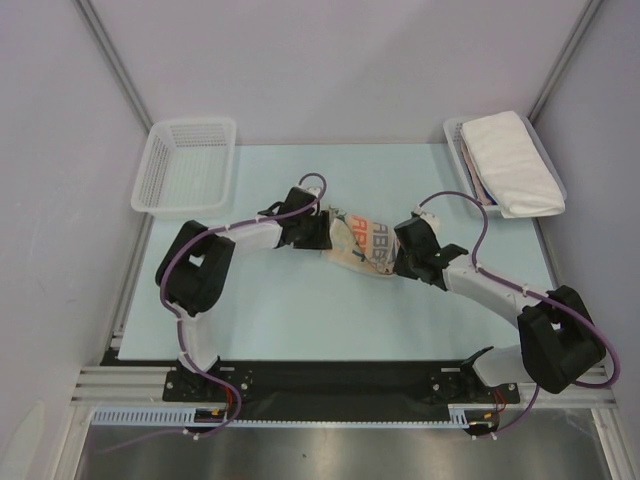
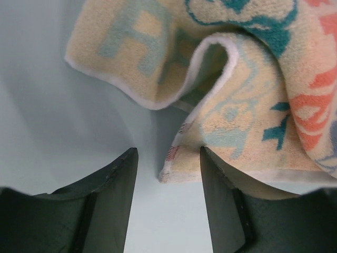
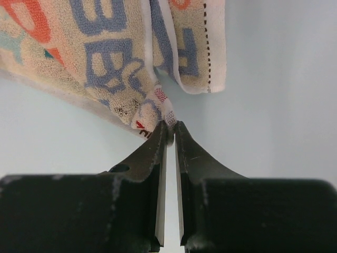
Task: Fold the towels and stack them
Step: Flatten out the crumpled towel
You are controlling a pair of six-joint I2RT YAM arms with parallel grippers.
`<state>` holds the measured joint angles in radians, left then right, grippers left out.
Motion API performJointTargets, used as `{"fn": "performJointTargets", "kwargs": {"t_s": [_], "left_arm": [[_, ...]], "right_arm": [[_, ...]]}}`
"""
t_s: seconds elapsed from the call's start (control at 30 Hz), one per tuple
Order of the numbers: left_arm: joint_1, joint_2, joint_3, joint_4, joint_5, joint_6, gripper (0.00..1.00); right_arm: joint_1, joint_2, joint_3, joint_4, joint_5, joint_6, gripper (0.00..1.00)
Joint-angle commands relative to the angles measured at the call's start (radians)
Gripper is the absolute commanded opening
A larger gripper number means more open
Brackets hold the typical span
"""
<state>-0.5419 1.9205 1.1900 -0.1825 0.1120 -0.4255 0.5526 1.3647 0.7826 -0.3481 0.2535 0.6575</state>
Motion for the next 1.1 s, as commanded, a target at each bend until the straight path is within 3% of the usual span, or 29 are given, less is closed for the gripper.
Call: {"fn": "performJointTargets", "kwargs": {"t_s": [0.0, 0.27, 0.4, 0.43, 0.57, 0.67, 1.07], "left_arm": [[0.000, 0.006, -0.053, 0.057, 0.138, -0.019, 0.56], [-0.003, 0.014, -0.148, 0.109, 0.189, -0.061, 0.50], [-0.003, 0.002, -0.158, 0.092, 0.175, -0.067, 0.35], [-0.003, -0.003, -0.159, 0.091, 0.175, -0.071, 0.26], [-0.003, -0.021, -0.171, 0.103, 0.196, -0.081, 0.10], [-0.003, -0.035, -0.181, 0.109, 0.206, -0.087, 0.00], [-0.001, -0.176, -0.222, 0.092, 0.229, -0.125, 0.00]], "right_arm": [[-0.011, -0.032, -0.012, 0.027, 0.003, -0.015, 0.13], [-0.016, -0.026, -0.026, 0.044, -0.010, -0.012, 0.15], [-0.014, -0.024, -0.031, 0.046, -0.013, -0.009, 0.16], [-0.014, -0.026, -0.032, 0.047, -0.011, -0.009, 0.17], [-0.014, -0.024, -0.039, 0.047, -0.010, -0.013, 0.20], [-0.016, -0.022, -0.045, 0.052, -0.014, -0.015, 0.13], [-0.019, -0.110, -0.008, -0.025, -0.005, -0.024, 0.02]]}}
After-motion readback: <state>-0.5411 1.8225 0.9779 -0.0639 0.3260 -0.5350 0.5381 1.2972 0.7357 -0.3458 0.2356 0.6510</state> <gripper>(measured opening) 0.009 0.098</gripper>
